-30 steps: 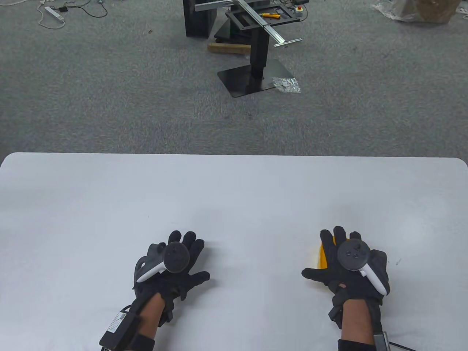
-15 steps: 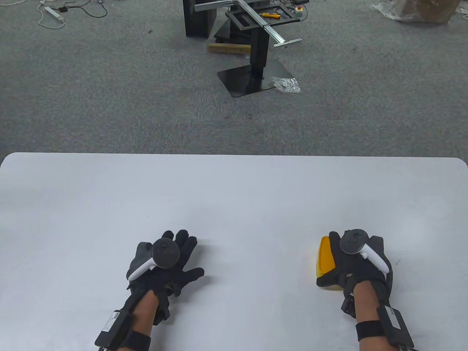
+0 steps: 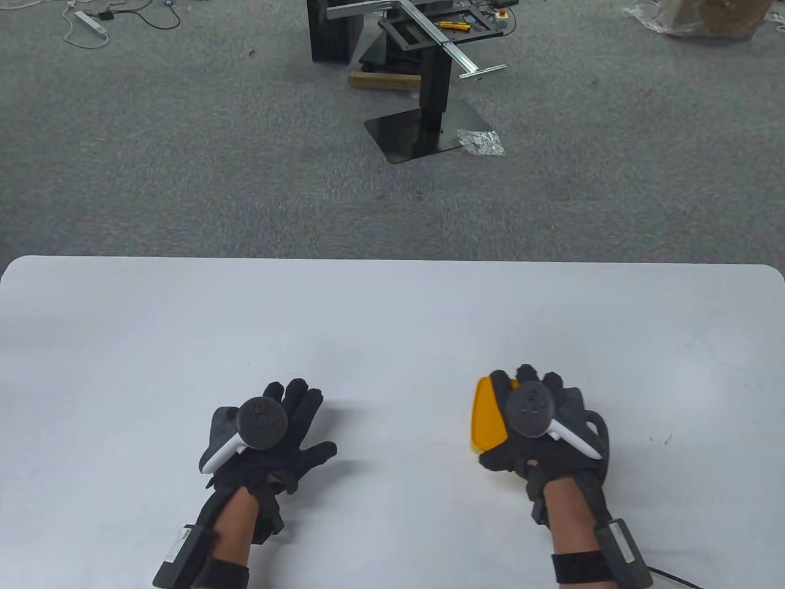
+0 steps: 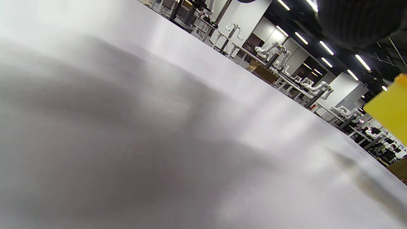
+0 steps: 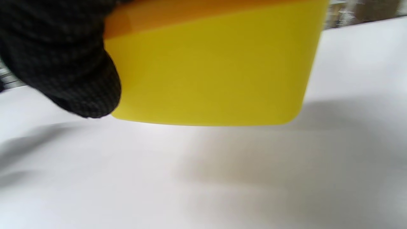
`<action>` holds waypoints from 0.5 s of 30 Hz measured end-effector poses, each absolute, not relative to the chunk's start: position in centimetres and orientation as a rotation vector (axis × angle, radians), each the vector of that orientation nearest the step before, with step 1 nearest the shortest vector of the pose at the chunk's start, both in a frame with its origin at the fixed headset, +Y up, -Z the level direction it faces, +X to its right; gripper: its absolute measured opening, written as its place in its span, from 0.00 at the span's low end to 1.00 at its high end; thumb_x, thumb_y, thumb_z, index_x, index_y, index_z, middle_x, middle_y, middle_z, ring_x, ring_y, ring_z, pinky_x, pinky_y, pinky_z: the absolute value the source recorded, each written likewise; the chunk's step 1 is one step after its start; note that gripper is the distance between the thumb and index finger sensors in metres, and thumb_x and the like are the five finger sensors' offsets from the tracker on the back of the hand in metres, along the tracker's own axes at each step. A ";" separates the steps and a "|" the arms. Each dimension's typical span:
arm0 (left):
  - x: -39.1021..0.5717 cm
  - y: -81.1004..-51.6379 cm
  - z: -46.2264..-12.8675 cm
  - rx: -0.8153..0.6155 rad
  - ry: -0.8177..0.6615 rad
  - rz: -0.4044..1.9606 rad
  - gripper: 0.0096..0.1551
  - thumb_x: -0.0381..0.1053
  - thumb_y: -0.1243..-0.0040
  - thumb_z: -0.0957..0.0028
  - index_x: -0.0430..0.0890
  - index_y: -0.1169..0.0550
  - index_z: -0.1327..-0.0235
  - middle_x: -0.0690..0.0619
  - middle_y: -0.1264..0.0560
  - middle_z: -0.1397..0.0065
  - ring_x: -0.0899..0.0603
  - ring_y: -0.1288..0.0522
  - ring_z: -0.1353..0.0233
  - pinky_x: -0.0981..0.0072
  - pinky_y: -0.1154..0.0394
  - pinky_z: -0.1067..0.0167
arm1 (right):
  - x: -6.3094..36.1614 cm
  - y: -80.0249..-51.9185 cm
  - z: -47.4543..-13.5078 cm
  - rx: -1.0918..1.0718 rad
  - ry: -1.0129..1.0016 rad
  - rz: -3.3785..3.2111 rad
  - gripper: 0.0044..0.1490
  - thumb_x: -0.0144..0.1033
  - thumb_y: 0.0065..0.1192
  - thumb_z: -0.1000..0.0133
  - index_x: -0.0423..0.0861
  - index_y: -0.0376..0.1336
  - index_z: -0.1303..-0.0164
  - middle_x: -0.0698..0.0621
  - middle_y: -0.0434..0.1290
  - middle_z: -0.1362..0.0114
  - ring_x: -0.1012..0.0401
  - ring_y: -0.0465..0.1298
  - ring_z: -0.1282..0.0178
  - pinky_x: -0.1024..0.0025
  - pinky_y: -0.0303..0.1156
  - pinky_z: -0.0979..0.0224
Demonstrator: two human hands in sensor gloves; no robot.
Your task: Remove lid from plastic food container
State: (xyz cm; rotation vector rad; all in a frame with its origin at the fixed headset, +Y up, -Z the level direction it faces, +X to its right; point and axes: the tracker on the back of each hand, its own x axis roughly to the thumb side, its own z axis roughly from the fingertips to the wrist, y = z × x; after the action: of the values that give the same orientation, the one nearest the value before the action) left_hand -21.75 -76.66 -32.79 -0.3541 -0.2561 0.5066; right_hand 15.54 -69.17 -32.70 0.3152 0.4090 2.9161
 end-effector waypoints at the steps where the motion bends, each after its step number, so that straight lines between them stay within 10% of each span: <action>1: -21.6 -76.7 -32.7 -0.357 -0.259 0.499 0.62 0.78 0.44 0.59 0.60 0.55 0.15 0.62 0.66 0.15 0.40 0.74 0.17 0.32 0.64 0.23 | 13.8 -69.1 -32.5 0.358 0.401 2.918 0.81 0.65 0.83 0.55 0.54 0.30 0.13 0.37 0.27 0.11 0.30 0.30 0.18 0.22 0.45 0.19; 7: -21.6 -76.8 -32.6 -0.370 -0.294 0.497 0.75 0.79 0.37 0.69 0.54 0.61 0.18 0.55 0.69 0.17 0.38 0.74 0.17 0.35 0.64 0.23 | 2.2 -72.5 -31.5 0.602 0.557 2.940 0.80 0.66 0.83 0.56 0.54 0.32 0.12 0.36 0.30 0.10 0.30 0.32 0.18 0.23 0.48 0.19; 15: -20.2 -77.4 -32.6 -0.535 -0.452 0.833 0.90 0.75 0.26 0.83 0.48 0.68 0.22 0.49 0.72 0.18 0.35 0.71 0.16 0.36 0.62 0.22 | 2.9 -73.2 -31.5 0.650 0.552 2.716 0.78 0.65 0.84 0.56 0.53 0.37 0.11 0.34 0.32 0.10 0.30 0.34 0.18 0.23 0.49 0.19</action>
State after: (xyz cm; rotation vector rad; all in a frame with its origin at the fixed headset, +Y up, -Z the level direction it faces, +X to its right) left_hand -20.18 -77.45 -32.65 -0.5354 -0.4521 0.8328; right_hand 2.89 -73.21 -31.53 0.6497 0.5524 2.7163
